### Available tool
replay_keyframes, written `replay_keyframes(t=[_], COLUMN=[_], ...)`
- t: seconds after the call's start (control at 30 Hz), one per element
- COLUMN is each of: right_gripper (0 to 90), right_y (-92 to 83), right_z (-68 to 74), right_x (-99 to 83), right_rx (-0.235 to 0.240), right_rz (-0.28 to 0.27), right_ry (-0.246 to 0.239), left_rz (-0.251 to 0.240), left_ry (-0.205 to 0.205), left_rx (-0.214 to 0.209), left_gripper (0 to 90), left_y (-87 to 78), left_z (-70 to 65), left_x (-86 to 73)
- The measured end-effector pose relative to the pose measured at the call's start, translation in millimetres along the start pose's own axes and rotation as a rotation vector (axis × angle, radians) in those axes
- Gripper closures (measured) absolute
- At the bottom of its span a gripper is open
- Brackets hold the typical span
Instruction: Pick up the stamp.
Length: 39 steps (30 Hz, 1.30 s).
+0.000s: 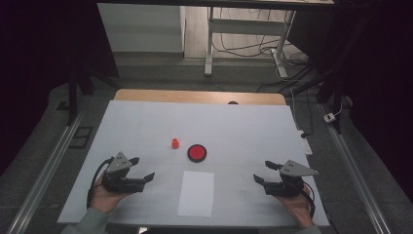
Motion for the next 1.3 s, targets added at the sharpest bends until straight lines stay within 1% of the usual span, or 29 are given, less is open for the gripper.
replay_keyframes(t=[0.1, 0.23, 0.27, 0.37, 0.4, 0.43, 0.63, 0.8, 0.93, 1.03, 1.17, 1.23, 1.3], right_gripper=[28.2, 28.4, 28.5, 28.5, 28.5, 28.6, 28.8, 28.8, 28.9, 29.1, 29.1, 29.1, 29.1], right_y=[2.3, 4.0, 5.2, 6.3, 6.2, 6.2, 8.0, 11.9, 11.7, 11.4, 12.1, 12.3, 13.7], right_z=[0.4, 1.2, 1.8, 2.7, 3.8, 4.2, 4.0, 6.2, 6.8, 7.1, 7.8, 8.1, 8.3], right_x=[-0.2, 0.5, 0.9, 0.8, 0.7, 0.7, 1.4, 0.8, 1.3, 1.3, 1.1, 0.9, 0.4], right_rx=[-0.002, 0.005, -0.002, 0.008, 0.005, 0.002, -0.005, 0.006, 0.006, 0.001, 0.007, 0.005, 0.011], right_rz=[0.010, 0.005, 0.007, 0.007, 0.014, 0.015, 0.010, 0.025, 0.023, 0.025, 0.025, 0.031, 0.028], right_ry=[-0.004, -0.003, -0.003, 0.000, -0.004, -0.005, -0.002, -0.009, -0.009, -0.011, -0.015, -0.013, -0.015], left_rz=[-0.002, -0.004, -0.006, -0.006, -0.007, -0.007, 0.003, 0.012, 0.022, 0.026, 0.034, 0.030, 0.045], left_ry=[0.000, -0.007, -0.005, -0.004, 0.000, 0.000, 0.020, 0.025, 0.036, 0.026, 0.012, 0.001, -0.005], left_rx=[-0.001, -0.004, -0.005, -0.006, -0.009, -0.009, -0.005, -0.013, -0.006, -0.002, 0.004, 0.003, 0.008], left_gripper=[19.2, 19.5, 20.2, 20.5, 20.8, 20.8, 21.2, 21.5, 21.6, 21.6, 21.7, 21.7, 21.8], left_y=[1.7, 3.6, 4.2, 7.9, 12.0, 12.0, 25.7, 35.6, 43.7, 49.8, 60.5, 66.3, 72.2], left_z=[0.6, 1.9, 2.4, 4.4, 5.9, 5.9, 9.1, 11.7, 15.8, 21.7, 28.7, 31.6, 35.2], left_x=[3.0, 8.7, 10.4, 16.0, 20.2, 20.2, 33.4, 41.7, 47.7, 52.2, 57.1, 58.6, 59.3])
Point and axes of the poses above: each handheld gripper's, and its own axes: y roughly forward along the jaws, x roughly out of its top, z roughly to its left, the point moved 2 cm from there along y, roughly forward along the jaws, and after that the axes turned 1 degree about -x, right-handed, at the moved point
